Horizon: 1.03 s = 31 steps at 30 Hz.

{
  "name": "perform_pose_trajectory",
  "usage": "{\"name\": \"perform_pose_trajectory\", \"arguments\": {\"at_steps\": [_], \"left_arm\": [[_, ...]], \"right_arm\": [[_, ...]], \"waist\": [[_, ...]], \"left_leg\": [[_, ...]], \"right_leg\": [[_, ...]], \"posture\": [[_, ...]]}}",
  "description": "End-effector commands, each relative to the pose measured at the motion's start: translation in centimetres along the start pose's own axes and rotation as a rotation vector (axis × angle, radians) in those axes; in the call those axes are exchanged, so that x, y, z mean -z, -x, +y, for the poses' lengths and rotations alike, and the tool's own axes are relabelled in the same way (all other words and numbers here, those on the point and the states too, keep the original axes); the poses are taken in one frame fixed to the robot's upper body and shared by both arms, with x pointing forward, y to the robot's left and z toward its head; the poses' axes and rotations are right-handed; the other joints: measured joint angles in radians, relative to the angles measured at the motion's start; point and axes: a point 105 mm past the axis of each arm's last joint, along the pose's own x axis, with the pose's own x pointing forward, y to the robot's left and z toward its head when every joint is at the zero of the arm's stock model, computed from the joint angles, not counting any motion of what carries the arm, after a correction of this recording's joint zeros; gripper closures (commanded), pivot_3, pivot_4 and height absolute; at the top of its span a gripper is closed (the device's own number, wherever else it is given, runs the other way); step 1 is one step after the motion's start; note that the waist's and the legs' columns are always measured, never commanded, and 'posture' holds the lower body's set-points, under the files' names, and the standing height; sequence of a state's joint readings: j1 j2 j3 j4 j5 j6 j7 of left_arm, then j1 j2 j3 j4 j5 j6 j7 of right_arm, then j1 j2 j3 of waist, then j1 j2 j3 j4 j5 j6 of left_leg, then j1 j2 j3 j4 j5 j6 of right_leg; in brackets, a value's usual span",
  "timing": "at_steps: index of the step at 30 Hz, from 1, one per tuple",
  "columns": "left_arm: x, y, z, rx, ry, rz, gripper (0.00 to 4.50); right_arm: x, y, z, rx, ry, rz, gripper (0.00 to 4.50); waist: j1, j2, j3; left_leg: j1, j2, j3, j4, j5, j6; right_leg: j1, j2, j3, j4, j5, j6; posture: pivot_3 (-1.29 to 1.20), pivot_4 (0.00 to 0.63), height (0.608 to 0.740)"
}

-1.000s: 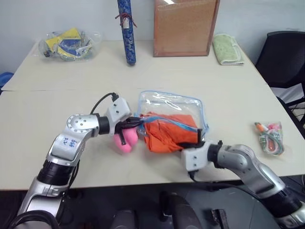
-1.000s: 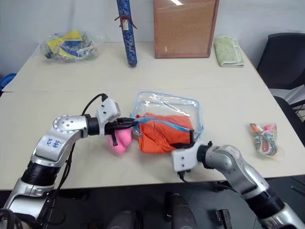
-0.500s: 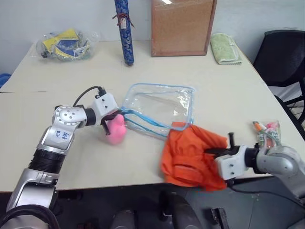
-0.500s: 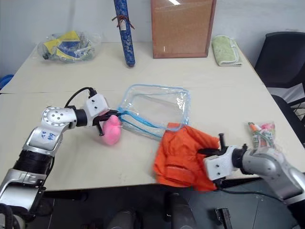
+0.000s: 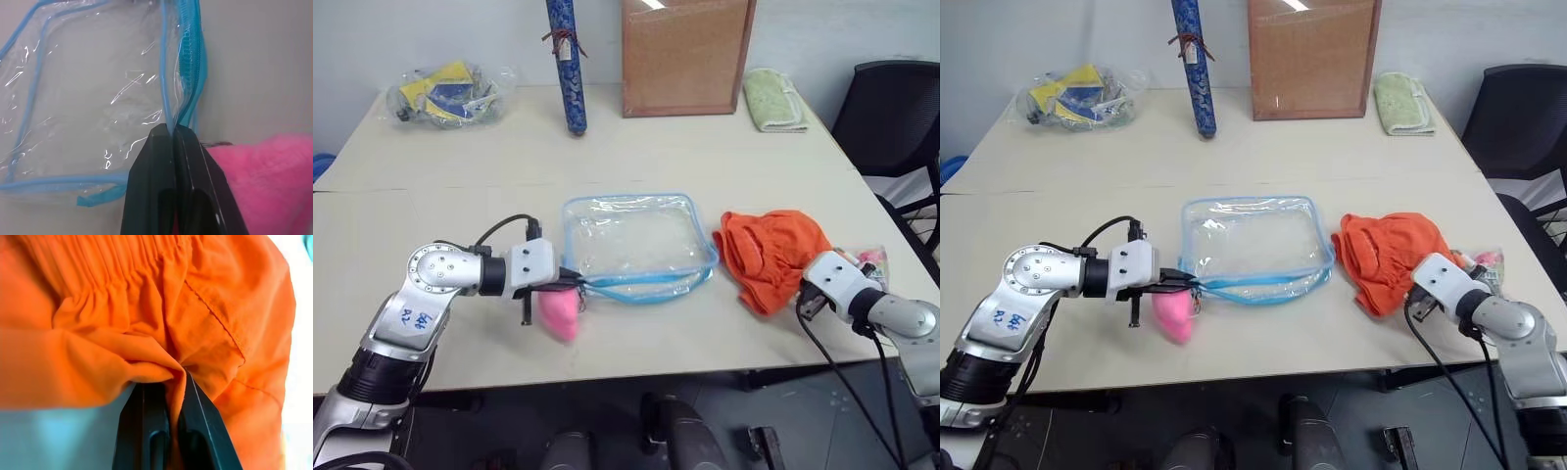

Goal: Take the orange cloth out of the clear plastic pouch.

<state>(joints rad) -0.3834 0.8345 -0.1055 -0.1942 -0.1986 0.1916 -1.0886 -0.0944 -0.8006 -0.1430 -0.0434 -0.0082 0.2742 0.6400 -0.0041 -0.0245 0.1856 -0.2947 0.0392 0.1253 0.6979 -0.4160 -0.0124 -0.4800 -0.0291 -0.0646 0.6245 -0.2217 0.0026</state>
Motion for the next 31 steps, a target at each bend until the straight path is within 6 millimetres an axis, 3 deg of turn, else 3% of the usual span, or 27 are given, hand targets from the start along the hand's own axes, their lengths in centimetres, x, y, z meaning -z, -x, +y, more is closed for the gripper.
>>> {"name": "perform_pose_trajectory", "arguments": {"at_steps": [1, 4, 5, 11, 15, 18, 20, 26, 31], "left_arm": [[0.7, 0.4, -0.5, 0.020, -0.021, 0.045, 4.50], [1.5, 0.8, -0.4, 0.024, -0.020, 0.067, 4.50], [1.7, 0.9, -0.3, 0.018, -0.010, 0.068, 4.03], [1.3, 1.2, -0.1, 0.025, 0.088, -0.007, 2.42], [-0.7, 2.3, 1.2, -0.017, 0.226, -0.150, 1.16], [-1.9, 4.9, 3.1, -0.052, 0.372, -0.256, 0.32], [-1.6, 7.0, 3.4, -0.039, 0.416, -0.246, 0.32], [1.3, 12.4, 3.4, -0.042, 0.432, -0.083, 0.32], [3.4, 14.8, 4.0, -0.085, 0.409, 0.032, 0.32]], "right_arm": [[-0.6, 0.6, -0.1, 0.029, -0.025, 0.016, 4.46], [-1.0, 1.0, 0.2, 0.026, -0.087, 0.014, 3.86], [-1.3, 1.3, 0.3, 0.024, -0.082, 0.010, 3.51], [-3.1, 3.3, -0.1, 0.024, -0.043, -0.044, 1.60], [-4.4, 5.0, -0.8, 0.021, -0.112, -0.081, 0.15], [-4.9, 7.4, -0.9, -0.061, -0.269, -0.114, 0.00], [-4.6, 9.4, -1.3, -0.098, -0.368, -0.118, 0.00], [-1.1, 15.3, -2.5, -0.079, -0.618, -0.017, 0.00], [0.5, 18.3, -2.7, -0.072, -0.659, 0.007, 0.00]], "waist": [[0.000, 0.000, 0.000], [0.000, 0.000, 0.000], [0.000, 0.000, 0.000], [0.000, 0.001, 0.000], [0.000, 0.001, 0.000], [0.003, 0.000, 0.000], [0.003, 0.000, 0.000], [0.003, 0.000, 0.000], [0.002, 0.000, 0.000]], "left_leg": [[0.000, 0.000, 0.000, 0.000, 0.000, 0.000], [0.000, 0.000, 0.000, -0.001, 0.000, 0.000], [0.000, 0.000, 0.000, -0.001, 0.000, 0.000], [0.000, -0.001, 0.000, -0.001, -0.001, 0.000], [0.000, -0.003, 0.000, -0.001, -0.001, 0.000], [-0.001, -0.004, -0.001, -0.001, -0.001, 0.000], [-0.001, -0.004, -0.002, -0.001, -0.001, 0.000], [-0.001, -0.006, -0.002, -0.003, -0.002, 0.002], [-0.001, -0.006, -0.002, -0.004, -0.002, 0.004]], "right_leg": [[0.000, 0.000, 0.000, 0.000, 0.000, 0.000], [0.000, 0.001, 0.000, -0.001, 0.000, 0.000], [0.000, 0.001, 0.000, -0.001, 0.000, 0.000], [0.000, 0.002, 0.000, -0.001, 0.000, 0.000], [0.000, 0.002, 0.000, -0.001, 0.000, 0.000], [-0.001, 0.002, 0.000, -0.001, 0.000, 0.000], [0.000, 0.002, -0.001, -0.001, 0.000, 0.000], [0.000, 0.002, -0.002, -0.004, 0.000, 0.000], [0.000, 0.002, -0.002, -0.005, -0.001, 0.001]], "posture": [[0.00, 0.150, 0.740], [0.00, 0.150, 0.740], [0.00, 0.150, 0.740], [0.00, 0.150, 0.740], [0.00, 0.150, 0.740], [0.00, 0.150, 0.740], [0.00, 0.150, 0.740], [0.00, 0.150, 0.740], [0.00, 0.150, 0.740]]}}
